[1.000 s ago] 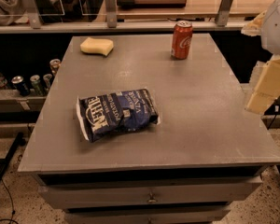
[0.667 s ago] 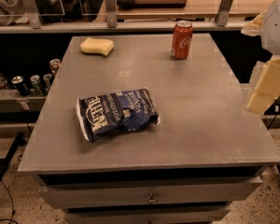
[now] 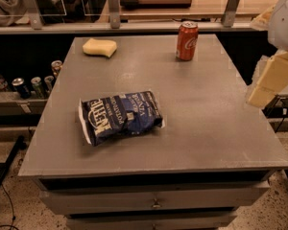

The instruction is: Knock coke can over

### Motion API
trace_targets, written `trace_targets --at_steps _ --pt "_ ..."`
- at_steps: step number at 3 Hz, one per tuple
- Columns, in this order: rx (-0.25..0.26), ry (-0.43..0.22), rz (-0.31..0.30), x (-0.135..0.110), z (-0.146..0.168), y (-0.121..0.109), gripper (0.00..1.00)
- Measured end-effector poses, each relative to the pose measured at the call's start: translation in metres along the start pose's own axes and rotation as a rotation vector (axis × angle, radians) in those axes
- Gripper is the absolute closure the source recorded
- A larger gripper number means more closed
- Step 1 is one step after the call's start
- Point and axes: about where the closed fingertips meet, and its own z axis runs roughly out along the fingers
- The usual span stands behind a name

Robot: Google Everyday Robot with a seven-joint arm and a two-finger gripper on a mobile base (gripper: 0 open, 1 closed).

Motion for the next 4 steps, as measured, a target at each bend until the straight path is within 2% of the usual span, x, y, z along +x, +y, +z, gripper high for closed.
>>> trace_targets --at_steps 1,3,4 --pt "0.038 -0.046 0.048 0.0 0.012 -0.017 0.0" --pt "0.072 -0.118 0.146 0.005 0.063 -0.054 0.0" --pt "0.082 -0.176 0.216 0.005 0.088 -0.079 0.0"
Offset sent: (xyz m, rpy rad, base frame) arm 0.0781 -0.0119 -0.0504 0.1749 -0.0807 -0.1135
